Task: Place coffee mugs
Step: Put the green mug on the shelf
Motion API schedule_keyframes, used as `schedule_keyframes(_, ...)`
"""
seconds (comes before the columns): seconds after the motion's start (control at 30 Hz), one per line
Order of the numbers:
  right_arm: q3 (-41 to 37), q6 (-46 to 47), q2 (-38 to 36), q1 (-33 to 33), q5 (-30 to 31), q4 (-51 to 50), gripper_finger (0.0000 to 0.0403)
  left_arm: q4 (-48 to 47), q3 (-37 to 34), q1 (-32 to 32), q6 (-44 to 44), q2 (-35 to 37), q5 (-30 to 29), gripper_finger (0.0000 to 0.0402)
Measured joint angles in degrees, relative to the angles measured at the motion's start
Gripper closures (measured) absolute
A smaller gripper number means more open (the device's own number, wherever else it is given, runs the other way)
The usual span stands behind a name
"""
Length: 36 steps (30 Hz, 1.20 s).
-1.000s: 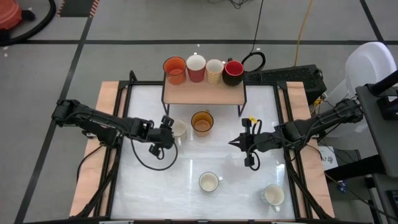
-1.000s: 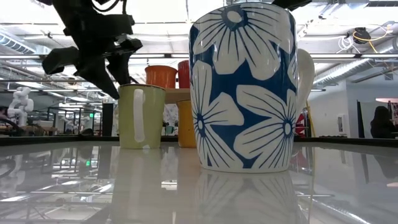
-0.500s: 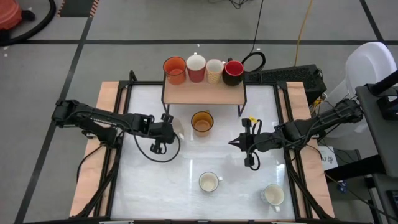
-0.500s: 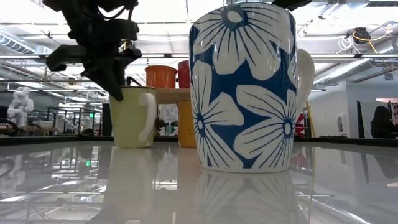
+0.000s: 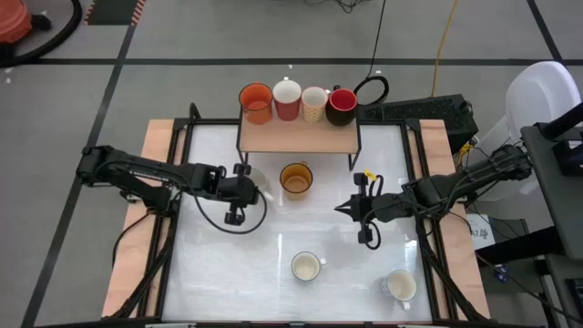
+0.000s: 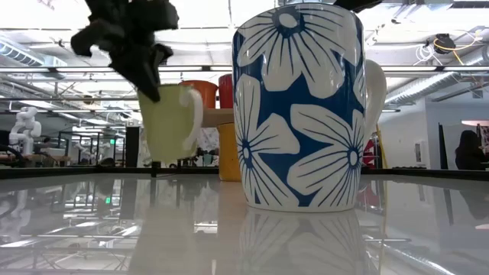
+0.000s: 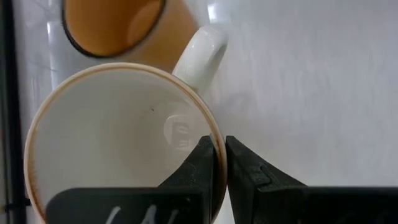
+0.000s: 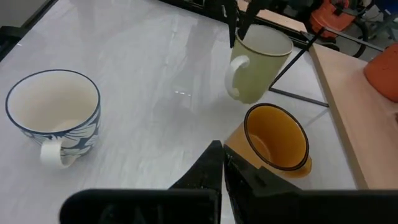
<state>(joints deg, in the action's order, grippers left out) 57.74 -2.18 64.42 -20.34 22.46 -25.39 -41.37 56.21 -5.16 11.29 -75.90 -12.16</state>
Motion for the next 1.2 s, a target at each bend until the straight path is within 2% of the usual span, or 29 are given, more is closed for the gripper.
schedule_keyframes(0.2, -2.86, -2.32, 0.0, 0.0, 0.0, 4.74, 0.0403, -3.08, 6.31, -0.6, -2.27, 0.0, -5.58, 0.0379)
schedule_keyframes(0.43, -4.42, -5.96, 0.0, 0.0, 0.0, 7.28, 0.0403, -6.77, 13.64, -0.14, -9.3, 0.07, -13.21, 0.0379)
schedule_keyframes(0.97, -4.42, -6.24, -0.26, 0.0, 0.0, 7.15, 0.0403, -13.06, 27.86, 2.72, -9.53, 0.07, -13.41, 0.0379)
schedule_keyframes(1.2, -4.42, -6.42, -0.26, 0.0, -0.01, 7.15, 0.0403, -18.01, 33.6, 4.98, -13.61, 0.05, -13.45, 0.0379)
